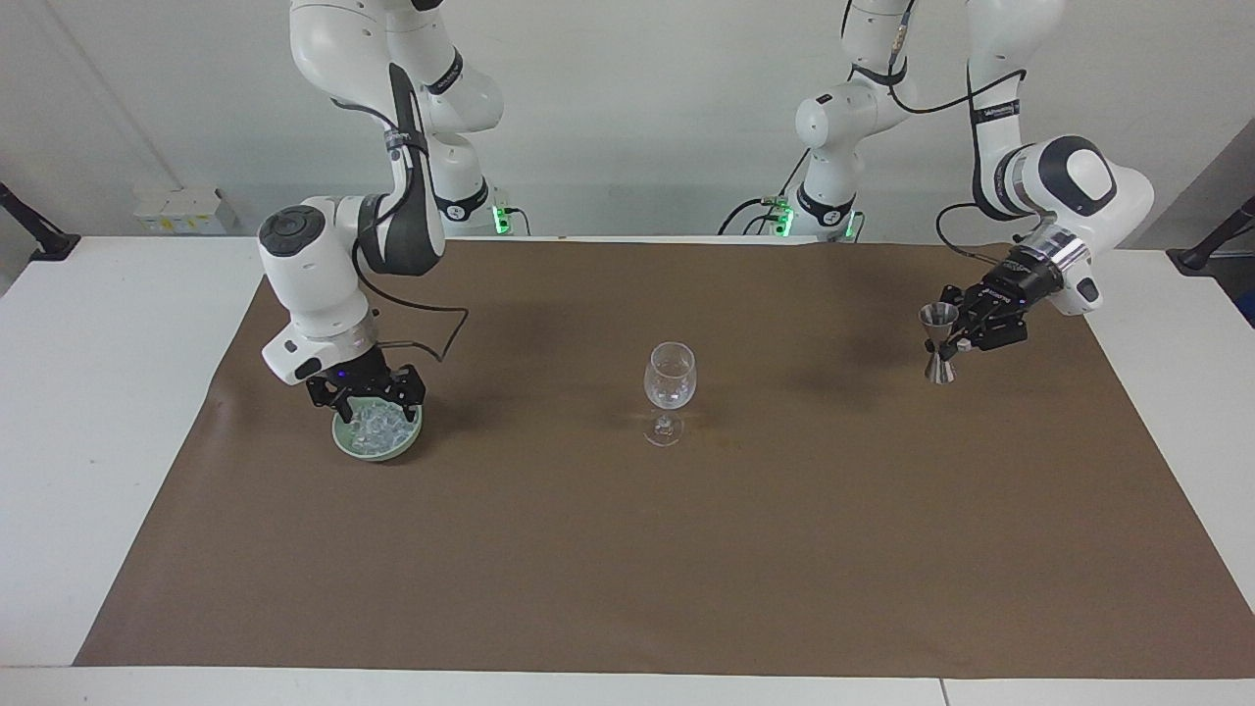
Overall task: Pour wine and add ice with both arms
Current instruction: 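Grasp the green ice cup with the right gripper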
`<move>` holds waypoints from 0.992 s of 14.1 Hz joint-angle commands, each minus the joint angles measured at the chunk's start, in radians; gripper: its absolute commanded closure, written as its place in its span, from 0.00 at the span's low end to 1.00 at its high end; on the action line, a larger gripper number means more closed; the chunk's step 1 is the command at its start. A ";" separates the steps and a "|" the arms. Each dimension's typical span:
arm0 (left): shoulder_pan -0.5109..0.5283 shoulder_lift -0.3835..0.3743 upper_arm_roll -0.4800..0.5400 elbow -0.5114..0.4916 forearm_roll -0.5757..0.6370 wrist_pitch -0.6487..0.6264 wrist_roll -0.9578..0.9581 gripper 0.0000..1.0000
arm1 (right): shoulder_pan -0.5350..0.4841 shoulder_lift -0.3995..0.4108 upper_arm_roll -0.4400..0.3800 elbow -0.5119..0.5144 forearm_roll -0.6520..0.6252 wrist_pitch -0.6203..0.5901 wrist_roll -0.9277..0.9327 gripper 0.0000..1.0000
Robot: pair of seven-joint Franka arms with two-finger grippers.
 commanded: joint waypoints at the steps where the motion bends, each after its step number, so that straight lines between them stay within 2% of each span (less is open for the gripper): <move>1: 0.076 0.115 -0.007 0.048 0.018 -0.099 -0.011 1.00 | -0.011 -0.013 -0.007 -0.029 0.009 0.019 -0.035 0.00; 2: 0.092 0.150 -0.007 0.063 0.022 -0.121 -0.012 1.00 | -0.011 -0.010 -0.009 -0.034 0.009 0.019 -0.030 0.02; 4: 0.109 0.222 -0.007 0.100 0.045 -0.159 -0.015 1.00 | -0.011 -0.007 -0.009 -0.034 0.009 0.037 -0.023 0.19; 6: 0.113 0.270 -0.007 0.129 0.057 -0.173 -0.034 1.00 | -0.011 -0.003 -0.007 -0.035 0.009 0.048 0.012 0.29; 8: 0.113 0.302 -0.007 0.158 0.079 -0.184 -0.073 1.00 | -0.010 0.000 -0.007 -0.037 0.009 0.049 0.016 0.34; 12: 0.119 0.386 -0.007 0.209 0.088 -0.219 -0.080 1.00 | -0.010 0.010 -0.007 -0.037 0.009 0.066 0.020 0.37; 14: 0.136 0.426 -0.007 0.244 0.131 -0.231 -0.077 1.00 | -0.010 0.010 -0.007 -0.037 0.009 0.068 0.026 0.41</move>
